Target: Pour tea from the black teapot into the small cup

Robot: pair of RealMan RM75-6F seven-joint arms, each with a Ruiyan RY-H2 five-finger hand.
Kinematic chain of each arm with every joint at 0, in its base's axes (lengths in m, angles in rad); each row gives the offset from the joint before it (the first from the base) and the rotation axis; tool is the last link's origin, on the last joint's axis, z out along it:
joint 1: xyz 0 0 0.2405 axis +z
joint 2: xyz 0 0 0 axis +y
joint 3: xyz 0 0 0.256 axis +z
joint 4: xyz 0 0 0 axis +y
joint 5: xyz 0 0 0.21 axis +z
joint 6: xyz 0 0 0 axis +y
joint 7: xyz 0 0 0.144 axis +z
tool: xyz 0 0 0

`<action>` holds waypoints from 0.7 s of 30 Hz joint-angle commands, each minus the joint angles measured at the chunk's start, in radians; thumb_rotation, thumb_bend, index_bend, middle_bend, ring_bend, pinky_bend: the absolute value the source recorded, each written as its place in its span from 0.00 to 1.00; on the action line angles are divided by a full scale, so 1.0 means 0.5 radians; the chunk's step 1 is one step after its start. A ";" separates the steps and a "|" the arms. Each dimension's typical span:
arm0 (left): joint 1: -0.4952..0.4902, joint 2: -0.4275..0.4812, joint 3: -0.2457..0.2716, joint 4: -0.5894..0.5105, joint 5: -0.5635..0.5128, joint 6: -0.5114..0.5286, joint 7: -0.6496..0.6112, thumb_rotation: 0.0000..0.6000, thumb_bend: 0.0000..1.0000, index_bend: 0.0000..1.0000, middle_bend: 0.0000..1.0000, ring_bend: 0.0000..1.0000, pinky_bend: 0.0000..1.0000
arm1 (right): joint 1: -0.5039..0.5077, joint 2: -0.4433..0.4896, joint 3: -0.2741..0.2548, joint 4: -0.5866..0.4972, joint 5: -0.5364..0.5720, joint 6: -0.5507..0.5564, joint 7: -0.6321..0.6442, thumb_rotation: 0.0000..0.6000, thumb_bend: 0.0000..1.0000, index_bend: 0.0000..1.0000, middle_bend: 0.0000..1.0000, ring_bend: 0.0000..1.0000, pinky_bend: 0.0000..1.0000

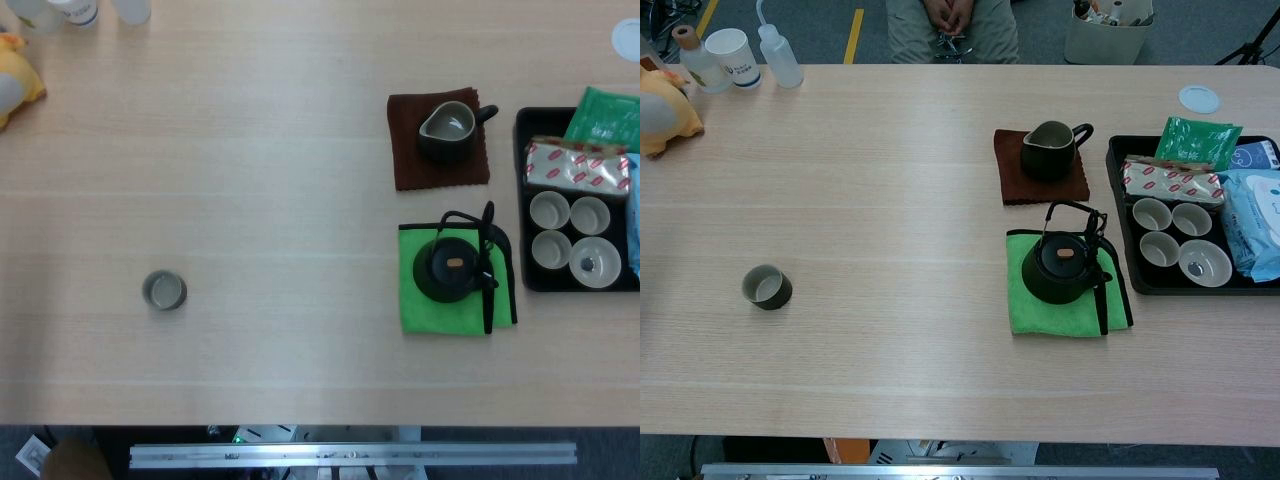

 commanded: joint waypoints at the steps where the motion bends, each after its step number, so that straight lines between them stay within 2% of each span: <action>1: 0.002 0.001 0.004 0.000 -0.001 -0.003 -0.004 1.00 0.28 0.23 0.34 0.28 0.21 | 0.008 -0.002 -0.005 0.001 0.006 -0.025 -0.005 1.00 0.03 0.45 0.47 0.40 0.36; 12: 0.007 0.011 0.017 -0.023 0.035 0.006 -0.012 1.00 0.28 0.23 0.34 0.28 0.21 | 0.069 0.044 -0.011 -0.045 -0.097 -0.064 0.063 1.00 0.03 0.45 0.47 0.40 0.36; 21: 0.003 0.010 0.016 -0.050 0.032 -0.003 0.009 1.00 0.28 0.23 0.34 0.28 0.21 | 0.274 0.108 -0.001 -0.148 -0.234 -0.287 0.047 1.00 0.03 0.45 0.46 0.39 0.36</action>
